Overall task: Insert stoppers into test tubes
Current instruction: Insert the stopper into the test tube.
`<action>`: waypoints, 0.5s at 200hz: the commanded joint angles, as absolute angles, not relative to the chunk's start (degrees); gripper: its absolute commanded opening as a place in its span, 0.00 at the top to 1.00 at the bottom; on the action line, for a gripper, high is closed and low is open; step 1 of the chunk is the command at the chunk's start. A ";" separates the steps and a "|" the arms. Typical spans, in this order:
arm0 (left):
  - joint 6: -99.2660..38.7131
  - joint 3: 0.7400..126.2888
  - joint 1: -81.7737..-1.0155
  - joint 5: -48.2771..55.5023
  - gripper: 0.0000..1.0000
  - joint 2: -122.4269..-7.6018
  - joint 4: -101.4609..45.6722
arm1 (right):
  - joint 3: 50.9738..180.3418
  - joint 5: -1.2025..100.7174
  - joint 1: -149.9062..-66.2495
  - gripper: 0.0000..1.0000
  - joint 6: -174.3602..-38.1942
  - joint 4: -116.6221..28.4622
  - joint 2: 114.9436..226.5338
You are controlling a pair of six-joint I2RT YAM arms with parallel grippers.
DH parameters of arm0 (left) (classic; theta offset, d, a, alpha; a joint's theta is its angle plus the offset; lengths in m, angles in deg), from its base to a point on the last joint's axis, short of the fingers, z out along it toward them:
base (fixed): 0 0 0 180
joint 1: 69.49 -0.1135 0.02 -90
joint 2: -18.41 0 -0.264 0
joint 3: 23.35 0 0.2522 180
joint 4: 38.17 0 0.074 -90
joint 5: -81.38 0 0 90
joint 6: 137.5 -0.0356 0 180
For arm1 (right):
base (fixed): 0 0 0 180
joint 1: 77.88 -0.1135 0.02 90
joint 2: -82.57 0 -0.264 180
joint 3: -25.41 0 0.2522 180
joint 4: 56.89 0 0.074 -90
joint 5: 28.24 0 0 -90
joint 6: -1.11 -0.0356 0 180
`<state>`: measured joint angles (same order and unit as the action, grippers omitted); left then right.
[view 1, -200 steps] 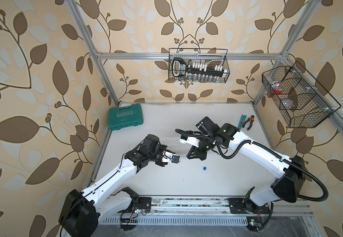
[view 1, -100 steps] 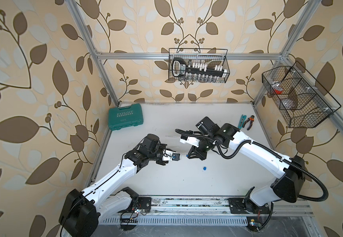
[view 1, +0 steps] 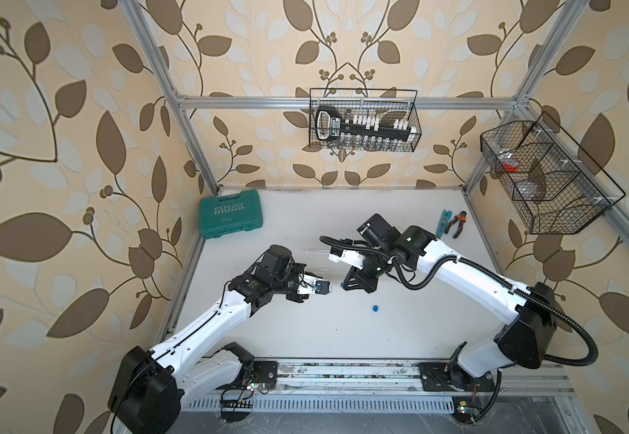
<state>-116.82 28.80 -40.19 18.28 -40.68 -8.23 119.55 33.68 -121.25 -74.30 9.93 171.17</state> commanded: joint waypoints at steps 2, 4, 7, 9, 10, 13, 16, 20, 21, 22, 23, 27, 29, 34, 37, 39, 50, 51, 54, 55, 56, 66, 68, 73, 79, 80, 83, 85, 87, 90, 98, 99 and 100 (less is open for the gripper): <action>-117.38 30.31 -39.66 21.68 1.00 -38.90 -9.60 | 120.44 34.24 -121.51 0.90 -74.32 9.51 172.17; -117.50 30.31 -39.62 21.70 1.00 -38.78 -9.63 | 120.46 34.38 -121.48 0.90 -74.37 9.58 172.21; -117.75 30.28 -39.55 21.76 1.00 -38.66 -9.63 | 120.62 34.45 -121.50 0.90 -74.39 9.53 172.30; -117.95 30.30 -39.46 21.74 1.00 -38.52 -9.58 | 120.75 34.50 -121.46 0.90 -74.46 9.56 172.37; -118.10 30.26 -39.40 21.72 1.00 -38.49 -9.61 | 120.78 34.55 -121.46 0.91 -74.47 9.58 172.39; -118.39 30.24 -39.29 21.64 1.00 -38.31 -9.64 | 120.98 34.67 -121.50 0.90 -74.62 9.62 172.47; -118.68 30.29 -39.08 21.51 1.00 -38.16 -9.60 | 121.16 34.99 -121.52 0.91 -74.75 9.61 172.52; -119.22 30.35 -38.81 21.26 1.00 -37.98 -9.62 | 121.39 35.28 -121.54 0.91 -75.09 9.69 172.69; -119.48 30.33 -38.77 21.17 1.00 -37.95 -9.59 | 121.50 35.34 -121.55 0.91 -75.18 9.69 172.72; -119.61 30.32 -38.66 21.09 1.00 -37.89 -9.53 | 121.55 35.45 -121.60 0.91 -75.27 9.69 172.78; -119.72 30.32 -38.57 20.96 1.00 -37.86 -9.54 | 121.58 35.51 -121.58 0.91 -75.31 9.69 172.81; -120.58 30.39 -38.14 20.44 1.00 -37.76 -9.39 | 121.91 35.78 -121.48 0.92 -75.65 9.69 173.04; -121.09 30.40 -37.92 20.16 1.00 -37.68 -9.28 | 122.12 35.93 -121.56 0.92 -75.96 9.69 173.13; -122.15 30.63 -37.15 19.18 1.00 -37.66 -9.06 | 122.44 36.36 -121.58 0.93 -76.76 9.62 173.41; -122.66 30.66 -36.72 18.52 1.00 -37.58 -9.06 | 122.67 36.50 -121.54 0.93 -77.36 9.34 173.56; -122.95 30.66 -36.41 18.14 1.00 -37.57 -9.10 | 122.82 36.52 -121.49 0.93 -77.72 9.23 173.72; -124.11 30.75 -35.21 17.00 1.00 -37.37 -9.45 | 123.60 35.80 -121.57 0.93 -79.63 8.22 174.14; -124.17 30.75 -35.17 16.98 1.00 -37.34 -9.50 | 123.62 35.68 -121.61 0.93 -79.82 8.08 174.19; -124.35 30.75 -34.96 16.96 1.00 -37.27 -9.65 | 123.69 35.40 -121.60 0.93 -80.41 7.50 174.20; -124.38 30.75 -34.87 16.96 1.00 -37.24 -9.74 | 123.71 35.35 -121.53 0.93 -80.61 7.37 174.18; -124.39 30.75 -34.82 16.96 1.00 -37.19 -9.82 | 123.71 35.33 -121.55 0.93 -80.80 7.17 174.21; -124.28 30.67 -34.37 17.41 1.00 -36.89 -10.46 | 123.89 34.68 -121.60 0.94 -82.53 5.20 174.09; -124.28 30.67 -34.28 17.58 1.00 -36.83 -10.58 | 123.96 34.57 -121.63 0.94 -82.80 4.81 174.03; -124.36 30.75 -34.17 18.09 1.00 -36.66 -10.69 | 123.95 34.26 -121.59 0.94 -83.43 3.83 173.91; -124.31 30.75 -33.97 18.72 1.00 -36.44 -10.73 | 124.04 33.76 -121.57 0.95 -84.06 2.63 173.74; -124.31 30.75 -33.93 18.85 1.00 -36.44 -10.76 | 124.01 33.61 -121.56 0.95 -84.15 2.42 173.73; -124.25 30.75 -33.77 19.07 1.00 -36.36 -10.71 | 124.04 33.37 -121.63 0.95 -84.47 2.04 173.61; -124.19 30.69 -33.71 19.31 1.00 -36.39 -10.73 | 124.02 33.19 -121.64 0.95 -84.62 1.63 173.49; -124.22 30.78 -33.61 19.55 1.00 -36.29 -10.71 | 123.99 32.91 -121.67 0.95 -84.73 1.39 173.46; -124.17 30.76 -33.52 19.79 1.00 -36.26 -10.70 | 123.98 32.66 -121.72 0.95 -84.90 0.72 173.41; -124.27 30.80 -33.31 20.60 1.00 -36.30 -10.47 | 123.90 31.87 -121.73 0.95 -85.22 -0.57 173.14; -124.25 30.82 -33.30 20.71 1.00 -36.28 -10.41 | 123.94 31.78 -121.78 0.95 -85.25 -0.71 173.17; -124.24 30.83 -33.25 20.81 1.00 -36.26 -10.34 | 123.96 31.65 -121.80 0.95 -85.27 -0.92 173.13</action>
